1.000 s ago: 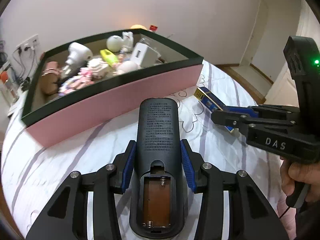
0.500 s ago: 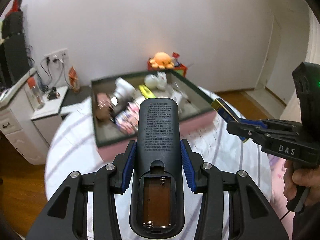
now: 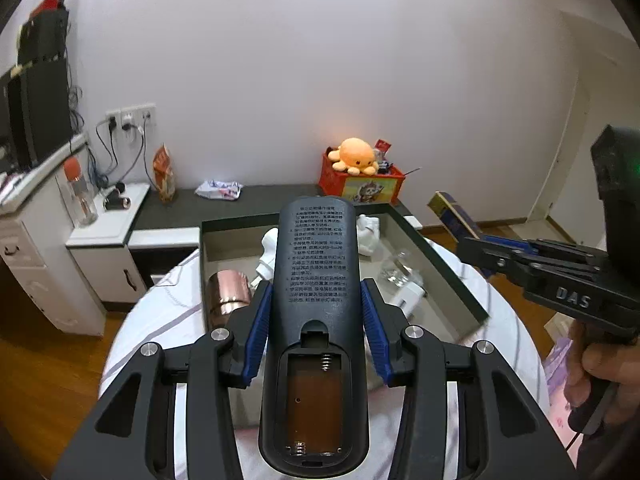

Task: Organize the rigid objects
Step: 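Carry the remote and card pack into the box and open both grippers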

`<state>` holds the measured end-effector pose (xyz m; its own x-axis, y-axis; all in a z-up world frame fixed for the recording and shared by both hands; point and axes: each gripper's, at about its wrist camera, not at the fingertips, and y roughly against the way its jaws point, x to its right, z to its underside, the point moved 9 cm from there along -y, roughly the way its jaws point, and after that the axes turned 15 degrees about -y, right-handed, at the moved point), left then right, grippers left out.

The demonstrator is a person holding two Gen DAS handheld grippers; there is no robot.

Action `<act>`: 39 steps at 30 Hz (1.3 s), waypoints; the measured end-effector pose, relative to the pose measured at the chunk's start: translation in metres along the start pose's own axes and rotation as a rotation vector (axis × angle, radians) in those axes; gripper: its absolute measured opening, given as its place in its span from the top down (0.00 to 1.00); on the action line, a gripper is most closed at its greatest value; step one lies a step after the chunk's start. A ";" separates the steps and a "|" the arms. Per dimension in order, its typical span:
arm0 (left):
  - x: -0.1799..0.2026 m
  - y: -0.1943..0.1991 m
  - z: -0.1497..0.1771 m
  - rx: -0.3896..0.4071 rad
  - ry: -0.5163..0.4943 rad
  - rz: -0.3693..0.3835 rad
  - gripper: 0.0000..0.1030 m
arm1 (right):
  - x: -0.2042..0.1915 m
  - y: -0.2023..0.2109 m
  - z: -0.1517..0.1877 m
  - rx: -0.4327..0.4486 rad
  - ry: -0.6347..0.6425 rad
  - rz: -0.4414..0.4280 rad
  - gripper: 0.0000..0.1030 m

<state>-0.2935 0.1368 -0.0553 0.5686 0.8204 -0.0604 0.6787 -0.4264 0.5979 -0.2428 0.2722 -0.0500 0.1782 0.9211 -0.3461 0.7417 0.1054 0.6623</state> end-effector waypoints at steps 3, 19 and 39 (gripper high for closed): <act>-0.003 -0.027 0.003 -0.029 0.023 0.011 0.57 | 0.011 -0.035 -0.008 -0.047 -0.004 0.013 0.80; -0.008 -0.094 0.033 -0.175 0.041 0.010 0.57 | 0.033 -0.130 0.013 -0.253 0.020 0.072 0.79; -0.011 0.027 0.017 -0.015 0.092 -0.185 0.00 | 0.004 -0.021 0.011 -0.071 -0.118 -0.049 0.00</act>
<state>-0.2733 0.1092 -0.0521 0.3893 0.9159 -0.0978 0.7603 -0.2595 0.5954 -0.2506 0.2690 -0.0727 0.2206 0.8645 -0.4517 0.7045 0.1791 0.6868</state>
